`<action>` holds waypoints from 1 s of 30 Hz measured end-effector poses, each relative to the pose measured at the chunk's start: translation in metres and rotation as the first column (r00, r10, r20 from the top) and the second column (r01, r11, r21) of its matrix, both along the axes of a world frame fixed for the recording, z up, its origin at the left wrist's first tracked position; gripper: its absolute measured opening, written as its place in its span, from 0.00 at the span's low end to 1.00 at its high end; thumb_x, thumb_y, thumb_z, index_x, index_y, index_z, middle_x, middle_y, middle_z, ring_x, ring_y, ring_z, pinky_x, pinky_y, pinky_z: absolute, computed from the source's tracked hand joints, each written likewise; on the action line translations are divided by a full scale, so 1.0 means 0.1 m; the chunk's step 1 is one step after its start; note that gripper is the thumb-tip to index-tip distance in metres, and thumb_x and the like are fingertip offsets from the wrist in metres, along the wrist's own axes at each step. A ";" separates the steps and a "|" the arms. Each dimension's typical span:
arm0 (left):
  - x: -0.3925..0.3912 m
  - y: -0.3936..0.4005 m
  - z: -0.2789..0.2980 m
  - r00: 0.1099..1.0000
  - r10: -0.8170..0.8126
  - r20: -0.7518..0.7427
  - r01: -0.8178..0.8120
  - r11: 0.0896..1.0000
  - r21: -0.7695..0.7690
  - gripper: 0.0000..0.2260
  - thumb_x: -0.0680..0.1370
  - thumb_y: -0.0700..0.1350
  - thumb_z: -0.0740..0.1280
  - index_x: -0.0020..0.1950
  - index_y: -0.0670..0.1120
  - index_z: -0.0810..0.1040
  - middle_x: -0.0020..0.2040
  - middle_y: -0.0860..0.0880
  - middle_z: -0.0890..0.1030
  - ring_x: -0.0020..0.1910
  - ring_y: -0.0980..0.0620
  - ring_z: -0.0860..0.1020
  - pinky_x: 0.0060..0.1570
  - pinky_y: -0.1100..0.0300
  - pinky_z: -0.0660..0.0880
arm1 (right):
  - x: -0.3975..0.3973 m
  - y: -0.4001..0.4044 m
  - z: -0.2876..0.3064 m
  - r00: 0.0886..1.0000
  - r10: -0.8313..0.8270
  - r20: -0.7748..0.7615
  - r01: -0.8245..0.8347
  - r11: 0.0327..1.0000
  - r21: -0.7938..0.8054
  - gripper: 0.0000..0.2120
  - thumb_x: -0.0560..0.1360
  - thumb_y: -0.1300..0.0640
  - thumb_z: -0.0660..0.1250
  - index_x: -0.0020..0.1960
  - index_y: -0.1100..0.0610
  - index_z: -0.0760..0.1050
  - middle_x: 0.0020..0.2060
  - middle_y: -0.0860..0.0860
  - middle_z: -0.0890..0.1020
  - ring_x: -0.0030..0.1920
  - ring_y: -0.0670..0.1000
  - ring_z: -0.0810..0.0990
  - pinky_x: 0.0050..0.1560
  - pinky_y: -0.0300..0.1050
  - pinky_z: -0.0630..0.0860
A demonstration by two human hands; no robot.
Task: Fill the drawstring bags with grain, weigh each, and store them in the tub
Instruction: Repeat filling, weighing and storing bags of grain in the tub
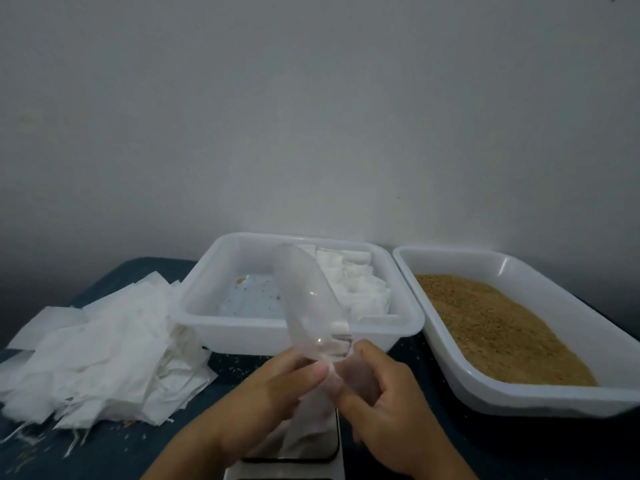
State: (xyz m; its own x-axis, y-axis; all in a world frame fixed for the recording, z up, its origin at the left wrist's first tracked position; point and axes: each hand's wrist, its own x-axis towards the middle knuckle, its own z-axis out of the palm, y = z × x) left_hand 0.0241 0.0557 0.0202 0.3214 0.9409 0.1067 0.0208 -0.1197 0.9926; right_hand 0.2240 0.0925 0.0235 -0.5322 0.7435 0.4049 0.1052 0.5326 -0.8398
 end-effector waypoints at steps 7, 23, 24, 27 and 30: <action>0.06 0.16 0.33 0.954 -0.300 0.014 0.293 0.920 -0.261 0.19 0.80 0.47 0.69 0.72 0.46 0.76 0.62 0.41 0.81 0.60 0.43 0.79 0.62 0.45 0.75 | 0.09 0.04 -0.02 0.993 -0.006 -0.115 -0.002 0.998 -0.063 0.08 0.80 0.48 0.68 0.46 0.49 0.71 0.32 0.54 0.79 0.21 0.52 0.75 0.22 0.43 0.70; 0.08 -0.01 0.20 0.933 -0.356 0.043 0.357 0.910 -0.211 0.11 0.80 0.40 0.67 0.49 0.56 0.83 0.41 0.57 0.80 0.42 0.59 0.78 0.47 0.60 0.76 | 0.15 -0.03 0.07 0.991 0.103 0.084 -0.098 0.994 -0.053 0.09 0.77 0.46 0.70 0.57 0.43 0.82 0.36 0.54 0.84 0.21 0.51 0.77 0.24 0.42 0.74; 0.10 -0.01 0.19 0.938 -0.345 0.022 0.341 0.916 -0.211 0.11 0.79 0.41 0.68 0.48 0.58 0.83 0.42 0.58 0.80 0.42 0.60 0.78 0.48 0.59 0.76 | 0.16 -0.03 0.08 0.991 0.097 0.095 -0.091 0.994 -0.059 0.09 0.77 0.46 0.70 0.56 0.45 0.83 0.36 0.55 0.84 0.21 0.51 0.78 0.24 0.42 0.74; 0.15 0.01 0.17 0.945 -0.325 -0.024 0.314 0.927 -0.204 0.14 0.79 0.42 0.67 0.47 0.63 0.84 0.42 0.62 0.80 0.43 0.63 0.79 0.50 0.58 0.75 | 0.19 -0.02 0.09 0.989 0.082 0.127 -0.070 0.993 -0.094 0.17 0.76 0.45 0.71 0.55 0.58 0.81 0.36 0.58 0.83 0.21 0.53 0.77 0.23 0.46 0.74; 0.15 0.00 0.16 0.963 -0.270 -0.016 0.262 0.947 -0.187 0.10 0.78 0.45 0.69 0.45 0.61 0.84 0.40 0.60 0.80 0.42 0.61 0.78 0.48 0.62 0.77 | 0.21 -0.03 0.10 0.989 0.068 0.130 -0.058 0.995 -0.080 0.20 0.75 0.44 0.71 0.55 0.60 0.79 0.33 0.61 0.81 0.21 0.54 0.77 0.22 0.49 0.75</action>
State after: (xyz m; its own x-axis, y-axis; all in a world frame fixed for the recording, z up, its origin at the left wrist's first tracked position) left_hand 0.0389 0.0557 0.0362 0.5631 0.8229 -0.0760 0.0538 0.0553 0.9970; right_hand 0.2448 0.0900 0.0332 -0.6242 0.7324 0.2719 0.1860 0.4773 -0.8588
